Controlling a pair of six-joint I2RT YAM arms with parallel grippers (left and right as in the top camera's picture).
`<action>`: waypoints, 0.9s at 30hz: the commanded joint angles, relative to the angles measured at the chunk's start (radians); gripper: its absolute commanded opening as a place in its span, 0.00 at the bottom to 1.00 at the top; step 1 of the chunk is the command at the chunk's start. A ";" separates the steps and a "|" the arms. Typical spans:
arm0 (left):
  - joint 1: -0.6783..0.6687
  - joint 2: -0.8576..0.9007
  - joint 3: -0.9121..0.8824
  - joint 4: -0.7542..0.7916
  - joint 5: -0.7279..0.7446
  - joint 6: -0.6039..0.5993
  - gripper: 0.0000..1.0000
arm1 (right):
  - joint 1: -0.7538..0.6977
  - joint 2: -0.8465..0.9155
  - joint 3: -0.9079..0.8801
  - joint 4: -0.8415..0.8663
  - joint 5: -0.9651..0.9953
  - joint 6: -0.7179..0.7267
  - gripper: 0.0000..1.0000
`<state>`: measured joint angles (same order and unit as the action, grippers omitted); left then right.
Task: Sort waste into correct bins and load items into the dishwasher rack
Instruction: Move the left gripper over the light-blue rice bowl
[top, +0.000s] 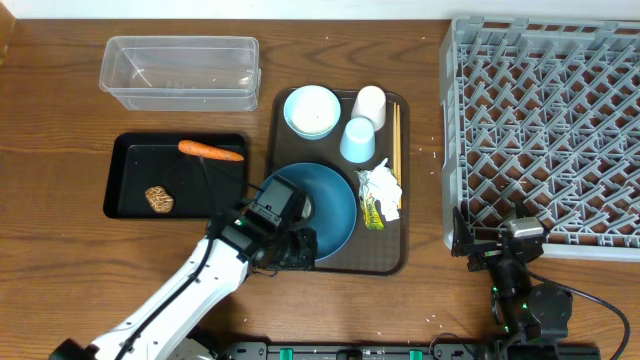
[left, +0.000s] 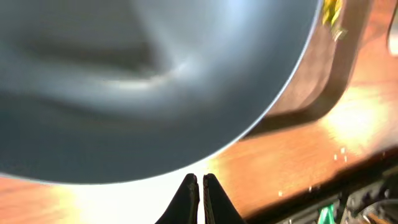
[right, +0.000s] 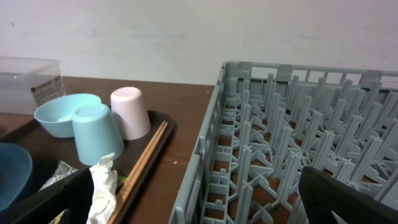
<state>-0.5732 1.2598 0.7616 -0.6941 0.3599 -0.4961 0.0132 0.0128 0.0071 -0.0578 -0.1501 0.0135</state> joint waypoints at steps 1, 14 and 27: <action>0.002 -0.048 0.100 0.002 -0.173 0.018 0.06 | -0.015 -0.002 -0.002 -0.003 -0.005 -0.011 0.99; 0.086 0.031 0.445 -0.036 -0.411 0.079 0.06 | -0.015 -0.001 -0.002 -0.003 -0.005 -0.011 0.99; 0.174 0.431 0.706 -0.076 -0.267 0.383 0.68 | -0.015 -0.001 -0.002 -0.003 -0.005 -0.011 0.99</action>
<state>-0.4053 1.6413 1.4429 -0.8116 0.0792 -0.2024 0.0132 0.0128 0.0071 -0.0578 -0.1501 0.0135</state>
